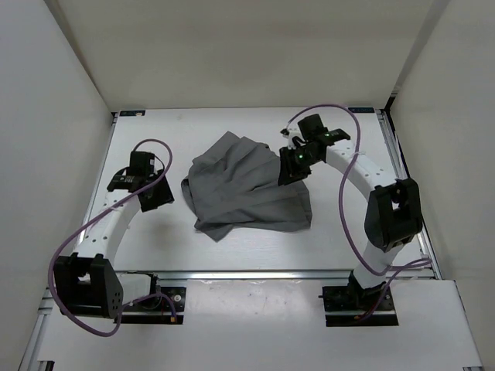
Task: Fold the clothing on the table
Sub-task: Flatten the skirt out
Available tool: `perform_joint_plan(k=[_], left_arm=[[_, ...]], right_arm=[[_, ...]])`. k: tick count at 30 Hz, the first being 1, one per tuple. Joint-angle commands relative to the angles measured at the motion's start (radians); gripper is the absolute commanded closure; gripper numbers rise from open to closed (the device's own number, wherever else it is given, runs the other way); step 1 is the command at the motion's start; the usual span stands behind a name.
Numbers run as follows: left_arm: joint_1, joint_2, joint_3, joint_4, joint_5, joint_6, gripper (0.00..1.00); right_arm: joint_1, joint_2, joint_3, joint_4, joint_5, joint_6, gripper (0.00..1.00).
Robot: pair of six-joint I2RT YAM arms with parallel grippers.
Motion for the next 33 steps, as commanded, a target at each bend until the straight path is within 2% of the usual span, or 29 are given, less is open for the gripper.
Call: perform_joint_plan(k=[1, 2, 6, 9, 12, 15, 16, 18, 20, 23, 27, 31, 33], left_arm=[[-0.034, -0.011, 0.017, -0.092, -0.042, -0.004, 0.38], [-0.045, -0.034, 0.02, -0.103, -0.026, 0.017, 0.36], [-0.007, -0.062, -0.014, -0.106, 0.034, 0.046, 0.37], [0.001, -0.077, -0.058, -0.094, 0.076, 0.091, 0.38], [-0.059, -0.092, -0.103, -0.017, 0.209, 0.137, 0.38], [-0.197, -0.077, -0.141, 0.062, 0.212, 0.145, 0.36], [-0.244, -0.062, -0.143, 0.084, 0.197, 0.143, 0.36], [-0.274, -0.054, -0.165, 0.141, 0.221, 0.116, 0.36], [-0.272, -0.059, -0.191, 0.22, 0.275, 0.086, 0.35], [-0.235, -0.083, -0.236, 0.279, 0.303, 0.059, 0.34], [-0.235, -0.128, -0.28, 0.369, 0.239, 0.063, 0.35], [-0.257, -0.085, -0.256, 0.425, 0.246, 0.121, 0.36], [-0.345, -0.054, -0.232, 0.417, 0.222, 0.176, 0.37]], right_arm=[[0.063, -0.011, 0.03, -0.074, 0.038, -0.091, 0.65], [0.11, 0.005, 0.056, -0.093, 0.034, -0.107, 0.62], [0.164, 0.028, 0.088, -0.096, -0.015, -0.085, 0.59], [0.256, 0.078, 0.171, -0.117, 0.036, -0.064, 0.57], [0.344, 0.147, 0.272, -0.135, 0.122, -0.061, 0.58], [0.378, 0.261, 0.461, -0.244, 0.158, -0.041, 0.58], [0.376, 0.285, 0.499, -0.254, 0.164, -0.021, 0.58], [0.355, 0.258, 0.44, -0.2, 0.097, 0.016, 0.58], [0.306, 0.238, 0.416, -0.203, 0.052, 0.051, 0.59], [0.244, 0.218, 0.39, -0.215, 0.068, 0.083, 0.6], [0.197, 0.172, 0.378, -0.214, 0.028, 0.111, 0.6], [0.184, 0.093, 0.305, -0.168, 0.025, 0.141, 0.6], [0.158, 0.074, 0.275, -0.16, 0.005, 0.149, 0.6]])
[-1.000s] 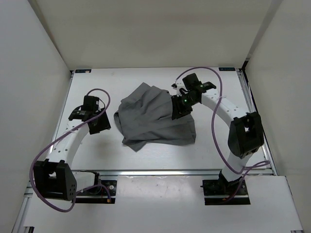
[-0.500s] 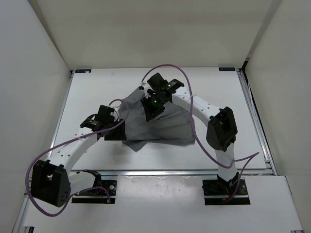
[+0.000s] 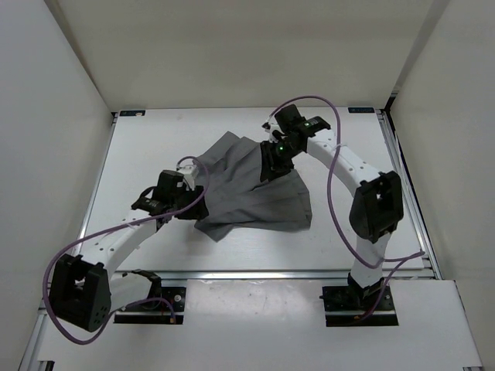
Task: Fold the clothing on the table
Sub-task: Flatten the skirt out
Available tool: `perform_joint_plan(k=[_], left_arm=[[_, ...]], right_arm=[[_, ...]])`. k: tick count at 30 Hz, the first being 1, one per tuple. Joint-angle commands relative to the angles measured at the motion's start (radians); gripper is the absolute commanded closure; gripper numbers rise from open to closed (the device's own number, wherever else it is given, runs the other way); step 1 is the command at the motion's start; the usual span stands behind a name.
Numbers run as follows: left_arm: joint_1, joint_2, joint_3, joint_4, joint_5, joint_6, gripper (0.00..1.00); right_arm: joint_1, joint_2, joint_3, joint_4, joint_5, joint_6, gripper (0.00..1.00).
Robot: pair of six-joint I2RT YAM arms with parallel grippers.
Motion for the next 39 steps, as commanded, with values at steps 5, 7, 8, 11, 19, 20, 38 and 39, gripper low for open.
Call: perform_joint_plan(k=[5, 7, 8, 11, 19, 20, 38, 39], left_arm=[[-0.209, 0.049, 0.101, -0.066, -0.139, 0.266, 0.36], [-0.186, 0.045, 0.093, -0.056, -0.163, 0.289, 0.35], [-0.169, 0.043, 0.09, -0.042, -0.165, 0.295, 0.35], [-0.145, 0.068, 0.103, -0.019, -0.209, 0.3, 0.35], [-0.218, 0.191, 0.176, -0.095, -0.245, 0.363, 0.37], [-0.224, 0.194, 0.178, -0.11, -0.228, 0.364, 0.37], [-0.195, 0.203, 0.104, -0.109, -0.163, 0.337, 0.42], [-0.195, 0.214, 0.098, -0.104, -0.163, 0.325, 0.43]], right_arm=[[-0.04, -0.171, -0.131, 0.052, -0.048, 0.046, 0.6], [-0.055, -0.205, -0.18, 0.075, -0.056, 0.045, 0.6], [-0.061, -0.227, -0.211, 0.083, -0.065, 0.046, 0.6], [-0.087, -0.264, -0.268, 0.083, -0.074, 0.048, 0.59], [-0.147, -0.35, -0.365, 0.074, -0.073, 0.022, 0.59], [-0.159, -0.357, -0.374, 0.088, -0.076, 0.019, 0.6], [-0.206, -0.442, -0.514, 0.109, -0.1, 0.025, 0.6], [-0.203, -0.449, -0.524, 0.121, -0.096, 0.025, 0.59]])
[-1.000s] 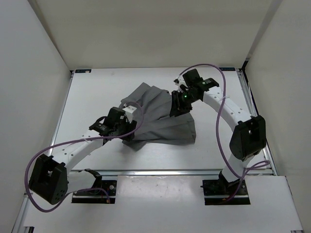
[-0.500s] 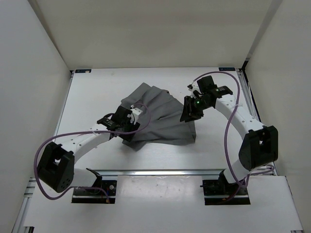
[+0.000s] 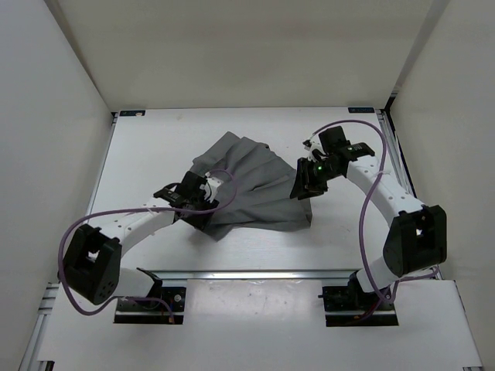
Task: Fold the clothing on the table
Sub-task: Flatten the skirt out
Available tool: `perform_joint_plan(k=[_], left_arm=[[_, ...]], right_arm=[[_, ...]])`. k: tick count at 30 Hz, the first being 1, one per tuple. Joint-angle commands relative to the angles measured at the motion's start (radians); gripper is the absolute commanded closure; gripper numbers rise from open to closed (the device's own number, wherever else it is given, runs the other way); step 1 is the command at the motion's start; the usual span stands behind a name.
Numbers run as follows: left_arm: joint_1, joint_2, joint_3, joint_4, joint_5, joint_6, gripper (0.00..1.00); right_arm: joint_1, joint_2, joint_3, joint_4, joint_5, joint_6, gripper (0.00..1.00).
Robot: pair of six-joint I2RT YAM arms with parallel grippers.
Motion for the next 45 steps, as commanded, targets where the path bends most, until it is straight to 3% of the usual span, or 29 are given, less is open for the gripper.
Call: perform_joint_plan(k=[1, 4, 6, 8, 10, 12, 16, 19, 21, 24, 27, 30, 35, 39, 45], left_arm=[[0.001, 0.033, -0.007, 0.046, -0.012, -0.016, 0.44], [0.012, 0.064, -0.01, 0.107, -0.041, -0.024, 0.54], [0.014, 0.1, -0.01, 0.132, -0.067, -0.025, 0.68], [-0.017, 0.131, 0.054, 0.106, -0.088, -0.045, 0.98], [-0.054, 0.156, 0.146, 0.047, -0.061, -0.051, 1.0], [-0.164, 0.166, 0.265, -0.018, -0.035, -0.07, 1.0], [-0.308, 0.229, 0.726, -0.161, 0.074, -0.091, 1.0], [-0.275, 0.246, 1.003, -0.153, 0.225, -0.178, 1.0], [-0.193, 0.199, 1.045, -0.071, 0.324, -0.273, 1.0], [-0.001, 0.05, 0.882, 0.283, 0.491, -0.497, 1.0], [0.173, -0.07, 0.621, 0.405, 0.519, -0.651, 1.0], [0.224, -0.125, 0.427, 0.327, 0.43, -0.627, 1.0], [0.198, -0.241, 0.101, 0.192, 0.274, -0.659, 1.0], [0.244, -0.343, -0.157, 0.171, 0.321, -0.714, 1.0], [0.256, -0.443, -0.243, 0.086, 0.343, -0.682, 1.0]], right_arm=[[-0.002, -0.049, -0.019, 0.029, 0.002, 0.004, 0.6], [-0.021, -0.073, -0.041, 0.035, -0.015, 0.005, 0.6], [-0.041, -0.09, -0.05, 0.049, -0.021, 0.012, 0.6], [-0.041, -0.106, -0.062, 0.058, -0.027, 0.013, 0.6], [-0.053, -0.119, -0.07, 0.064, -0.014, 0.015, 0.6], [-0.074, -0.129, -0.078, 0.072, -0.011, 0.015, 0.6], [-0.131, -0.19, -0.133, 0.121, 0.022, 0.048, 0.6], [-0.186, -0.242, -0.192, 0.182, 0.005, 0.079, 0.61], [-0.218, -0.28, -0.223, 0.227, -0.01, 0.091, 0.61], [-0.254, -0.328, -0.259, 0.27, -0.021, 0.11, 0.62], [-0.268, -0.331, -0.26, 0.279, -0.024, 0.107, 0.61], [-0.251, -0.314, -0.256, 0.279, -0.032, 0.101, 0.62], [-0.196, -0.291, -0.243, 0.278, -0.037, 0.107, 0.61], [-0.176, -0.261, -0.233, 0.275, -0.07, 0.104, 0.59], [-0.104, -0.159, -0.145, 0.232, -0.073, 0.064, 0.52]])
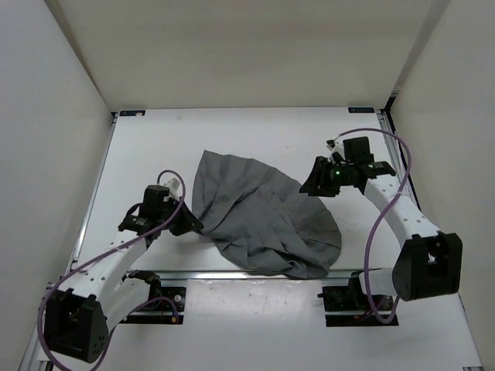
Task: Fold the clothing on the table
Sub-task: Flatten the skirt out
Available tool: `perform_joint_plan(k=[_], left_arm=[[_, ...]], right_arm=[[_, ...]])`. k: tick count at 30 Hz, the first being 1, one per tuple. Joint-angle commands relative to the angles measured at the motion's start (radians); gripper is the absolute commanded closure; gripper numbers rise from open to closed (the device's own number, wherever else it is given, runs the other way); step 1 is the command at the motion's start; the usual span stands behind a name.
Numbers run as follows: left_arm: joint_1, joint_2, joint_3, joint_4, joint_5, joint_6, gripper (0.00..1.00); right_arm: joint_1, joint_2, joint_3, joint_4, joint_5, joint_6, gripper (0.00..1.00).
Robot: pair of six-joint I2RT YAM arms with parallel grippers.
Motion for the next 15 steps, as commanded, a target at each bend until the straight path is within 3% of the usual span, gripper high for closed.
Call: perform_joint_plan(k=[1, 7, 15], left_arm=[[-0.01, -0.061, 0.004, -0.025, 0.019, 0.016, 1.0], [-0.016, -0.101, -0.068, -0.059, 0.038, 0.024, 1.0], [0.021, -0.135, -0.087, -0.092, 0.047, 0.048, 1.0]], right_arm=[[0.039, 0.075, 0.104, -0.012, -0.039, -0.037, 0.51], [0.111, 0.297, 0.313, -0.048, -0.089, -0.06, 0.5], [0.211, 0.65, 0.657, -0.233, 0.046, -0.157, 0.52]])
